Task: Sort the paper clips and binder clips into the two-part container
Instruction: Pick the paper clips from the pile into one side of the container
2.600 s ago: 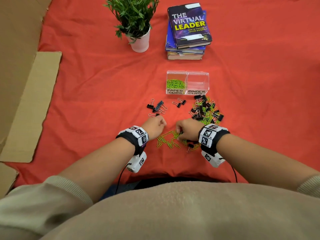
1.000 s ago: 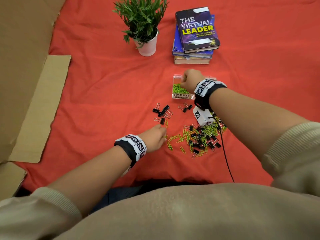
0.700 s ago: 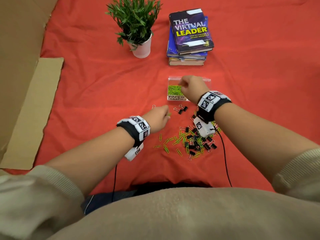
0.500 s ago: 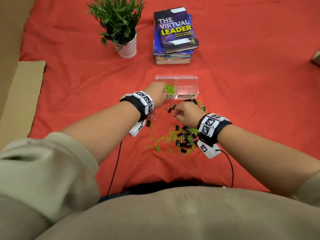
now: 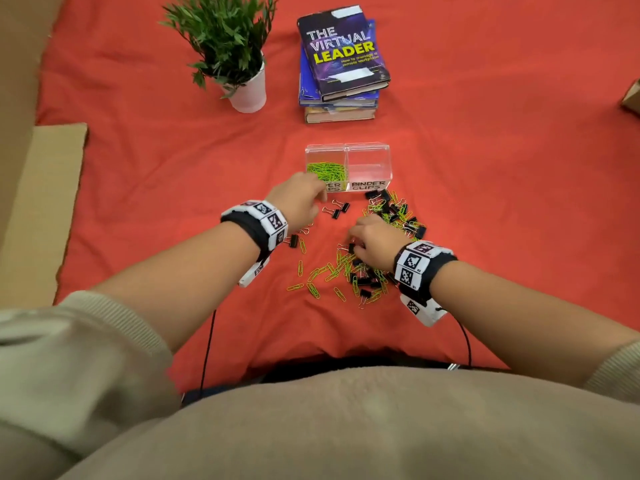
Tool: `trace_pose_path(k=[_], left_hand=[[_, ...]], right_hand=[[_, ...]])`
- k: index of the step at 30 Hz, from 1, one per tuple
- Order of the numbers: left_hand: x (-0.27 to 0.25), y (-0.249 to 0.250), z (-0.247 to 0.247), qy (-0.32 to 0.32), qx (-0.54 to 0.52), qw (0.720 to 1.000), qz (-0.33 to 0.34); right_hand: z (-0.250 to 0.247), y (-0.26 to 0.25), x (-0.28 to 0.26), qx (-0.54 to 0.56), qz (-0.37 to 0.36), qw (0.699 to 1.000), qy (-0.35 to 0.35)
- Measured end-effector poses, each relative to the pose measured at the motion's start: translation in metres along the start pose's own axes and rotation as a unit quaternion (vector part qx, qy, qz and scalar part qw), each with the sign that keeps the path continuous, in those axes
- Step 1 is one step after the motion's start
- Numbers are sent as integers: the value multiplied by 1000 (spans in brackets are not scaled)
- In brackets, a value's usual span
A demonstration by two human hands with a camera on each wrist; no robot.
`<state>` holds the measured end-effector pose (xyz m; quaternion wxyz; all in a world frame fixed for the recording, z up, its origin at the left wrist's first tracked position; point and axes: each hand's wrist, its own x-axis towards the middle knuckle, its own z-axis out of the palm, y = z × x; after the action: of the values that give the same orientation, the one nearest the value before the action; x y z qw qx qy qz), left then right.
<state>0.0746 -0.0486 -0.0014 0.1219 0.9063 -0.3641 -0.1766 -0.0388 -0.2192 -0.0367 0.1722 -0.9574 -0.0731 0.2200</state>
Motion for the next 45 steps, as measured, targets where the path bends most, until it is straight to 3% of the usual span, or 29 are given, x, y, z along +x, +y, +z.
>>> trace_pose_path(k=[3, 6, 19, 23, 25, 30, 33, 38, 40, 41, 44, 45], left_hand=[[-29, -7, 26, -104, 8, 994, 8], [-48, -11, 51, -143, 40, 989, 17], [-67, -13, 79, -91, 90, 992, -22], [-73, -10, 77, -54, 32, 997, -51], [-75, -6, 74, -30, -30, 995, -85], [-76, 4, 69, -56, -122, 975, -178], [-75, 6, 73, -60, -128, 967, -211], [-76, 7, 83, -67, -52, 967, -241], [-77, 7, 87, -79, -42, 966, -242], [-77, 7, 88, -83, -44, 966, -241], [-76, 6, 91, -91, -53, 966, -235], [-77, 6, 91, -93, -59, 966, -234]], right_hand=[[7, -18, 3, -21, -87, 995, -45], [14, -25, 3, -40, -118, 989, -83], [30, -15, -5, -72, -90, 992, -53], [26, -16, -3, -19, -62, 996, -54], [19, -17, -1, 27, -14, 998, -58], [0, -14, -4, 176, 54, 983, -14], [-6, -9, -3, 287, 98, 953, -21], [-13, -18, -2, 569, 178, 801, -58], [-12, -22, -1, 592, 196, 778, -75], [-11, -23, -1, 570, 192, 795, -78], [-5, -25, -2, 319, 111, 938, -83], [-2, -25, -1, 223, 76, 968, -89]])
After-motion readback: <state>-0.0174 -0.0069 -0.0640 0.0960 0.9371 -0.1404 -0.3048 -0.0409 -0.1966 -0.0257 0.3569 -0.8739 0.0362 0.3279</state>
